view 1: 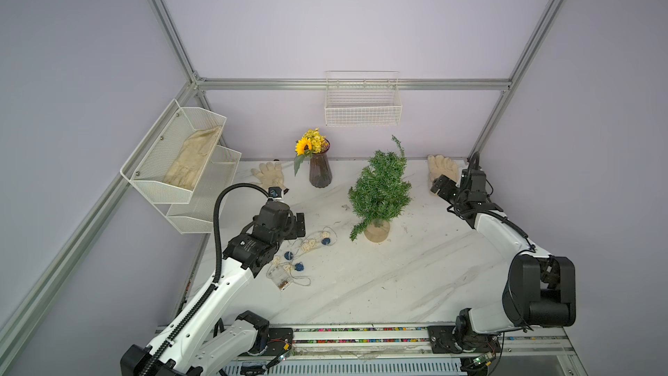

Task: Remove string lights from the small christmas tree
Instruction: Adjust the light string at the center of the board, then reset both arms

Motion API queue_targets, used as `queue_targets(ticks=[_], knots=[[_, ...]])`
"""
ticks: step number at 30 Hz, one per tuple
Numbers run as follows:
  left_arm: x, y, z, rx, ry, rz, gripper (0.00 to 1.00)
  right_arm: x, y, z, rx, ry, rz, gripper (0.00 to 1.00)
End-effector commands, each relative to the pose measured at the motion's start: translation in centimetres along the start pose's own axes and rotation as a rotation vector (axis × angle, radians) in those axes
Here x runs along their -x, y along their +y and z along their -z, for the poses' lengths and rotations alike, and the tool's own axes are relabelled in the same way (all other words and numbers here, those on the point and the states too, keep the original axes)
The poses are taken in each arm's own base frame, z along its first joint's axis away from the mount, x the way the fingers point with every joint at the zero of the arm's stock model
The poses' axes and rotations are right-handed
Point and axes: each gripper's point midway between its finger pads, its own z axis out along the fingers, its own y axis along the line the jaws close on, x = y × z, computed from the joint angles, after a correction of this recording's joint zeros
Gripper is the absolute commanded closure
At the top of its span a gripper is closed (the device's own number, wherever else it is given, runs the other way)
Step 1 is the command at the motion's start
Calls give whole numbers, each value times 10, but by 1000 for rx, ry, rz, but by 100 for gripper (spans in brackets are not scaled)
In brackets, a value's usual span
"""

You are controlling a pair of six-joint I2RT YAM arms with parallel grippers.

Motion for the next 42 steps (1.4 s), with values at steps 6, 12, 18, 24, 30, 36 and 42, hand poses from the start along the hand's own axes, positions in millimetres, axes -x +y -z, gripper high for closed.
queue_targets(ticks=[6,12,18,24,30,36,42], knots=[[4,-15,-2,-100,-58,-11,0,30,-22,20,-43,-422,170,3],[9,-15,-11,-85,-111,-47,0,17,-12,18,83,-524,185,3],[45,13,1,74,-357,-84,0,4,-22,10,39,-555,204,3],[39,33,-1,195,-578,-247,0,-30,-18,22,142,-646,263,3],[-6,72,-42,294,-430,-334,0,-28,-6,-12,124,-524,310,3],[-36,90,-69,311,-365,-279,0,-34,5,-16,147,-505,361,3],[-30,90,-81,262,-440,-211,0,-34,5,-16,147,-507,359,3]])
